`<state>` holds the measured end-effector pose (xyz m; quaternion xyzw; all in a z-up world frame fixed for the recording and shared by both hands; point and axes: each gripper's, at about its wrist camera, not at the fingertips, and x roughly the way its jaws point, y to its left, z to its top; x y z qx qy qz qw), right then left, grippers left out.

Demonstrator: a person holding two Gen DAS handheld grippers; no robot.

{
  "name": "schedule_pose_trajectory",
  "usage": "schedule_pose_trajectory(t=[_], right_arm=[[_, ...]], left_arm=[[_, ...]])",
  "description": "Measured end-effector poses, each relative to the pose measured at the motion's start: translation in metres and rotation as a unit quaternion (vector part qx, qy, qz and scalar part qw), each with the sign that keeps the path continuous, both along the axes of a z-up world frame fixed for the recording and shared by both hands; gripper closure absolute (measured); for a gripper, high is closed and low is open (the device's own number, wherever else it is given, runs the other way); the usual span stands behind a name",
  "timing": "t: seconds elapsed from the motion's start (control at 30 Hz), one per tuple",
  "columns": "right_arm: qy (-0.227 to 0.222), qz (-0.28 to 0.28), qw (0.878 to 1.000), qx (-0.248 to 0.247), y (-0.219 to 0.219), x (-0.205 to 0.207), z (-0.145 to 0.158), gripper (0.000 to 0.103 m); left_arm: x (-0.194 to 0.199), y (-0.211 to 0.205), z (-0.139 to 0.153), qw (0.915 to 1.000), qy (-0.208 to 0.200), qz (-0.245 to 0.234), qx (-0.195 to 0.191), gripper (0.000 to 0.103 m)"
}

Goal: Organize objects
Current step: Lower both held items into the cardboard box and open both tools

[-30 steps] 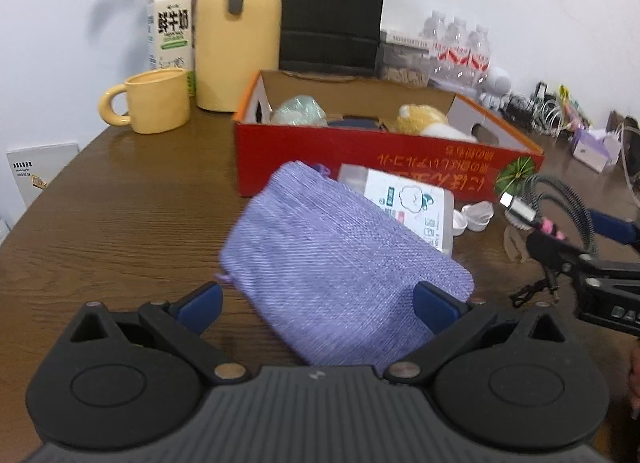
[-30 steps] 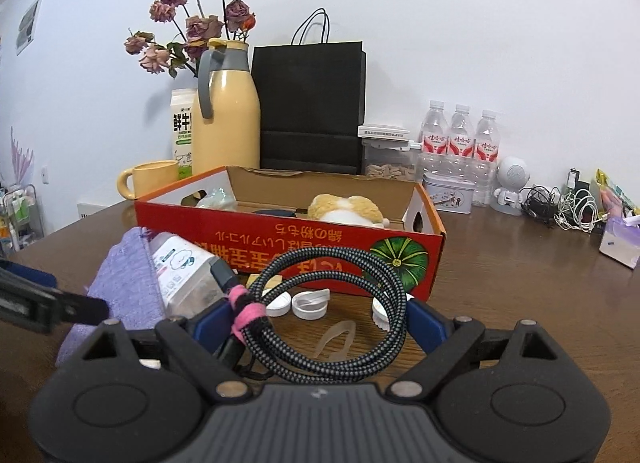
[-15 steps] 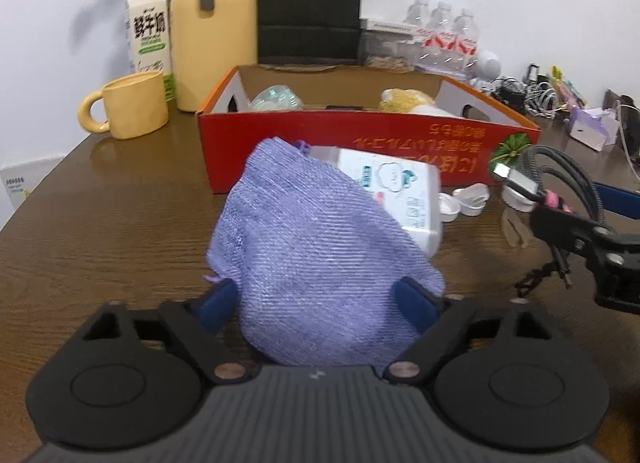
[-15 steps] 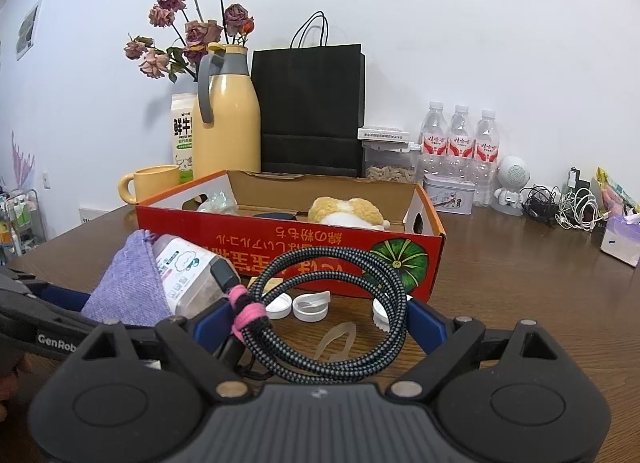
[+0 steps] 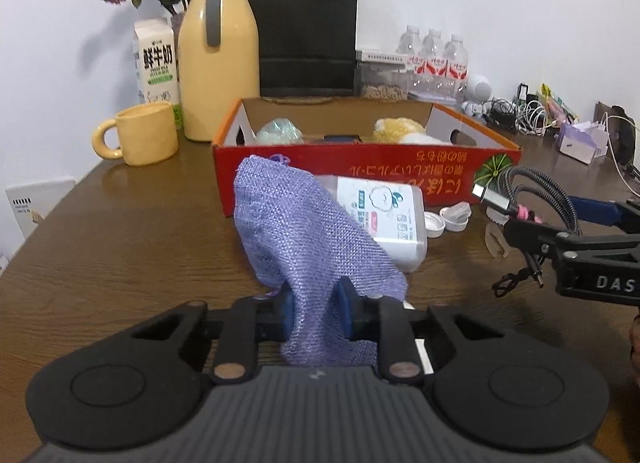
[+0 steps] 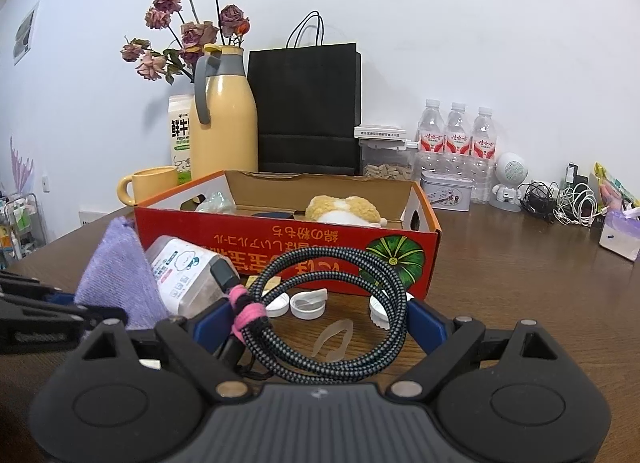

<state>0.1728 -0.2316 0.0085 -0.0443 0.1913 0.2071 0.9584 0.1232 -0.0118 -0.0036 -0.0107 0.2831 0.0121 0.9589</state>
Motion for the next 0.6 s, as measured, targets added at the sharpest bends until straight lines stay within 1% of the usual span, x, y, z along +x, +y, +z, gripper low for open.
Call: schedule_pose_trajectory(t=[0.07, 0.1, 0.43, 0.6], right_arm=[[0.0, 0.0, 1.0, 0.0, 0.0, 0.0, 0.0, 0.011], [0.0, -0.001, 1.0, 0.0, 0.0, 0.0, 0.0, 0.011], [-0.001, -0.001, 1.0, -0.001, 0.0, 0.0, 0.001, 0.011], [-0.007, -0.002, 1.0, -0.004, 0.0, -0.002, 0.001, 0.011]], left_arm=[[-0.004, 0.002, 0.004, 1.0, -0.005, -0.004, 0.002, 0.092], [-0.005, 0.003, 0.005, 1.0, -0.007, -0.006, 0.002, 0.093], [-0.022, 0.012, 0.029, 0.9988, -0.047, -0.008, 0.003, 0.094], [-0.023, 0.015, 0.035, 0.9978, -0.063, -0.019, -0.012, 0.095]])
